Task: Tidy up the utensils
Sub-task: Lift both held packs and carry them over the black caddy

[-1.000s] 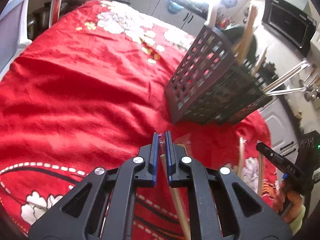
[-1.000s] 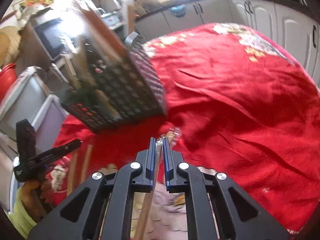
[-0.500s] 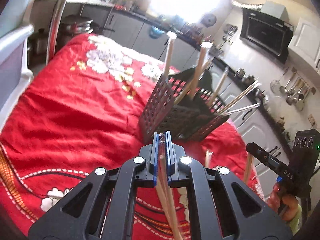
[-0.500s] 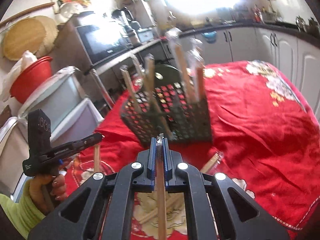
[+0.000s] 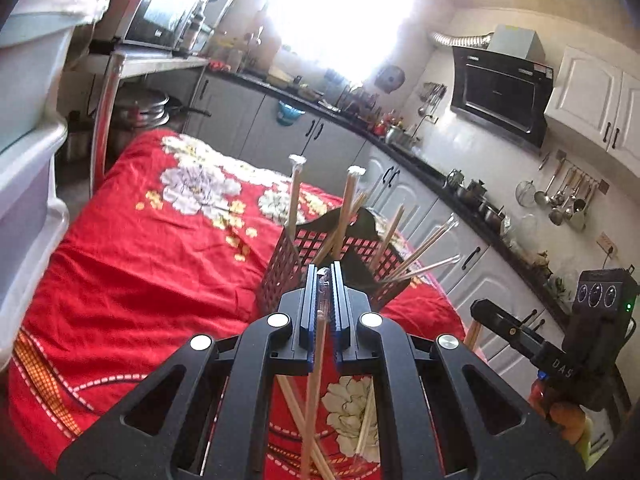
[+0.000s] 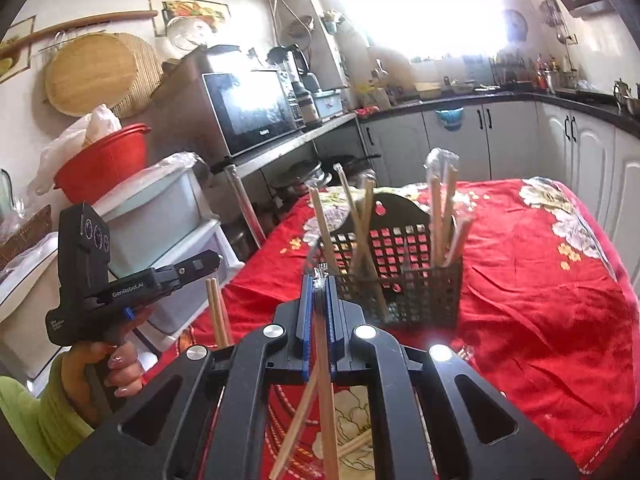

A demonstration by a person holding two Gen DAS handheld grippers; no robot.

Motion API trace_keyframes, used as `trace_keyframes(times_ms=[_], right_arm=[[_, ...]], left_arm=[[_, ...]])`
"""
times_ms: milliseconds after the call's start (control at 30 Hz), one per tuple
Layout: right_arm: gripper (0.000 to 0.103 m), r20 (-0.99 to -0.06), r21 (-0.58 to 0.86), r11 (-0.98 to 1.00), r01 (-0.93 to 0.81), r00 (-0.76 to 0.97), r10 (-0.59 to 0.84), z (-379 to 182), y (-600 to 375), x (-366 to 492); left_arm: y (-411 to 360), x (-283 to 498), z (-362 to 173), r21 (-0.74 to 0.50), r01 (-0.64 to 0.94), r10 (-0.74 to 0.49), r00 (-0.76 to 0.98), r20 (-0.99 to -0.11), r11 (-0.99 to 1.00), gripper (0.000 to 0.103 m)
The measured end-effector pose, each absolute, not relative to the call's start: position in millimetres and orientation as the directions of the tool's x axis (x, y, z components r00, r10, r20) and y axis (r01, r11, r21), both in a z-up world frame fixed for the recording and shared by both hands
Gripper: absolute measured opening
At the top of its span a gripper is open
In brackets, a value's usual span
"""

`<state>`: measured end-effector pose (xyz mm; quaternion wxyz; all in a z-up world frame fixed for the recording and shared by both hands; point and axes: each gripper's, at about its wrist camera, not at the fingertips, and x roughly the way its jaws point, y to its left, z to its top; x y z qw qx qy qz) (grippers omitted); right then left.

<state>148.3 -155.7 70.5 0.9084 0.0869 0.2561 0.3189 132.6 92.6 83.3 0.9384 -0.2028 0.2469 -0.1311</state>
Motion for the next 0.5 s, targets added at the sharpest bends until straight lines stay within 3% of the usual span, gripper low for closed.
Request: trace_keyframes(times_ms=[500], right_arm=[[0.006, -0.330, 0.300, 0.787, -0.539, 0.715, 0.616, 99.5, -153.1, 147.1]], left_arm=[[77.6, 135.6, 127.0, -0.408, 0.227, -0.374, 0.868, -0.328, 0.884, 0.003]])
